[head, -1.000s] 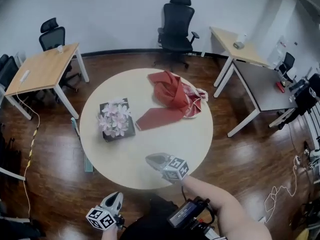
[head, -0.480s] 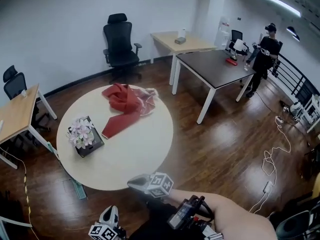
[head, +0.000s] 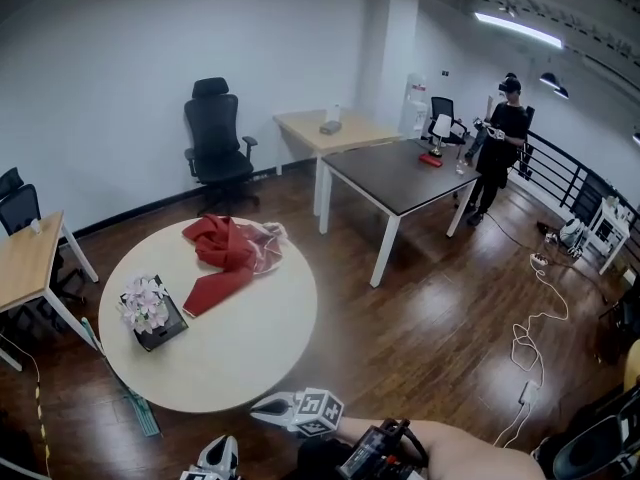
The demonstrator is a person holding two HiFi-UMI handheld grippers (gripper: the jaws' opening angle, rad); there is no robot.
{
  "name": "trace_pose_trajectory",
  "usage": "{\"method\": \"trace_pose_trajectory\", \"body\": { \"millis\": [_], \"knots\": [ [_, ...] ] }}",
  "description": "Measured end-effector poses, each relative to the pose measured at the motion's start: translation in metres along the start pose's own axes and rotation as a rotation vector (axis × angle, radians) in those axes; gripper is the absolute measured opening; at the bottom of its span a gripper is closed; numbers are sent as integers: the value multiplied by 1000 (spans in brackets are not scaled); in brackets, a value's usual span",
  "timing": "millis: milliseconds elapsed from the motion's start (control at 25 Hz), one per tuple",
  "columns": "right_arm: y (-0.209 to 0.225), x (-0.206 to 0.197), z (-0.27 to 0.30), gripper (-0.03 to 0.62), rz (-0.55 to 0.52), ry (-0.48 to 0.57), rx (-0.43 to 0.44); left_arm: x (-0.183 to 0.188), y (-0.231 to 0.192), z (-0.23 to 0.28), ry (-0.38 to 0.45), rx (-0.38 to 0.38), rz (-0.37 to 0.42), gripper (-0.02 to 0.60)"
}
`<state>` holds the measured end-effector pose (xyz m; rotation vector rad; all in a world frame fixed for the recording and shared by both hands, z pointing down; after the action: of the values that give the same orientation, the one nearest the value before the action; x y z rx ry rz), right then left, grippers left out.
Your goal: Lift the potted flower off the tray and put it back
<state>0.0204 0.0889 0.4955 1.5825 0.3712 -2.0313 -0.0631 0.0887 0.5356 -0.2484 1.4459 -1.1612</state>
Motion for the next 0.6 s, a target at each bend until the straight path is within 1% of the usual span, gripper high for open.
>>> {"method": "trace_pose_trajectory", "body": {
  "millis": [360, 600],
  "knots": [
    [6, -5, -26, 2, -25, 22, 33, -13, 19, 41, 16, -48, 23, 5],
    [21, -16, -51, 2, -9, 18, 27, -27, 26, 68, 24, -93, 30, 5]
  ]
}}
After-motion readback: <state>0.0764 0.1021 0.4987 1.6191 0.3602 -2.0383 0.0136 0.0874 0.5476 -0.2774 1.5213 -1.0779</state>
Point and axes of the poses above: the fingertips, and each gripper's own axes: z forward along the fingers, y to its right, x out of its top, the point moved 1 cm from there along -z, backward along the fingers, and after that the axes turned 15 degrees about -z, right-handed, at the moved point
